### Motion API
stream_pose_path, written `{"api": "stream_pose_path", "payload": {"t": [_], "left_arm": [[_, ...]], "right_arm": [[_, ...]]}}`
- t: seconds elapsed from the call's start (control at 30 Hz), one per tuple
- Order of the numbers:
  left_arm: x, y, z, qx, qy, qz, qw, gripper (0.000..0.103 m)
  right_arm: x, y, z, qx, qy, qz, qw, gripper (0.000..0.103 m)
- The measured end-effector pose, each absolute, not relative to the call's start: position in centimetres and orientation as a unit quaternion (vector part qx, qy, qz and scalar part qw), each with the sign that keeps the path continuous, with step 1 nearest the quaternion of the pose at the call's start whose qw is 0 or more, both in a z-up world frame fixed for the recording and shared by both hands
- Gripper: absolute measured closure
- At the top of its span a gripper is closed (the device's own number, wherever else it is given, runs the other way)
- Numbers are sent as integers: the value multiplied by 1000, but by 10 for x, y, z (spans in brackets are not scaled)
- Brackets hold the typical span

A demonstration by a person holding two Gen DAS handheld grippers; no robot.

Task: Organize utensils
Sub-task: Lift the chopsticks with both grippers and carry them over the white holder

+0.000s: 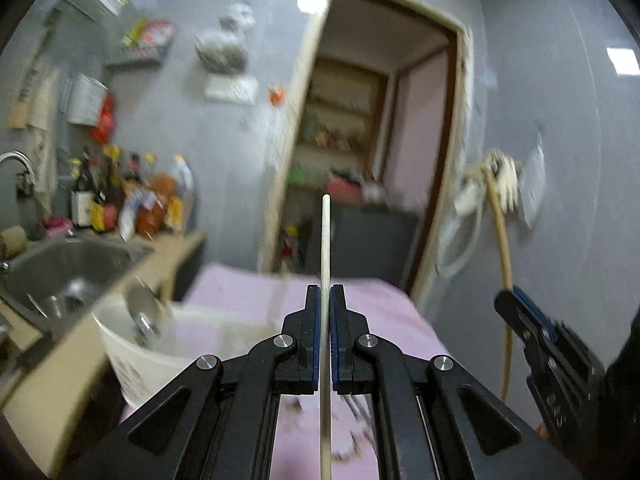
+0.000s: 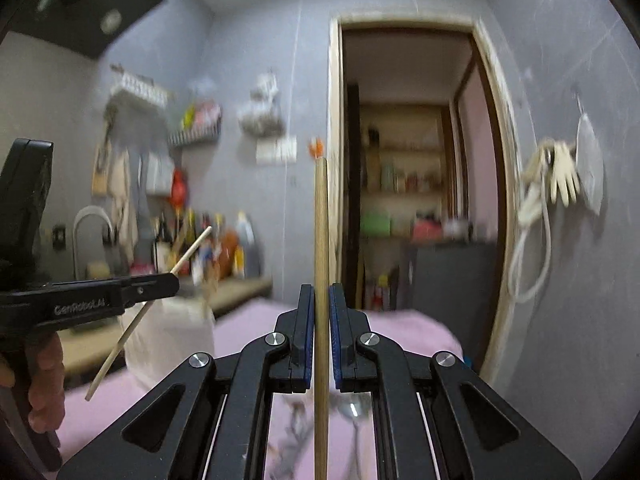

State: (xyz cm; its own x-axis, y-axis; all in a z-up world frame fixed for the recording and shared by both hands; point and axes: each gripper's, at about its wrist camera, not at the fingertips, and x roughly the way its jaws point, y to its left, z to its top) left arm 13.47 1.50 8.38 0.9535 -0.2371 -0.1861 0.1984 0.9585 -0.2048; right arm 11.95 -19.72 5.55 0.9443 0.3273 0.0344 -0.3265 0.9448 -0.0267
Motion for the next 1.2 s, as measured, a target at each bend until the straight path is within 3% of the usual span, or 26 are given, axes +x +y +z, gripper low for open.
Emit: {"api": "stream_pose_path", "payload": {"t": [0.2, 0.57, 0.87, 1.2], "left_arm": [[145, 75, 113, -157, 36, -74, 984, 100], [176, 173, 114, -217, -16, 6, 976, 100], [201, 190, 89, -252, -19, 32, 967, 100], [203, 168, 67, -206, -4, 41, 978, 100]], "right_arm": [[133, -164, 82, 39, -97, 189, 976, 98], [180, -103, 101, 130, -123, 274, 945, 98], [206, -84, 79, 121, -105, 280, 947, 98], [211, -70, 54, 70, -74, 276, 956, 98]]}}
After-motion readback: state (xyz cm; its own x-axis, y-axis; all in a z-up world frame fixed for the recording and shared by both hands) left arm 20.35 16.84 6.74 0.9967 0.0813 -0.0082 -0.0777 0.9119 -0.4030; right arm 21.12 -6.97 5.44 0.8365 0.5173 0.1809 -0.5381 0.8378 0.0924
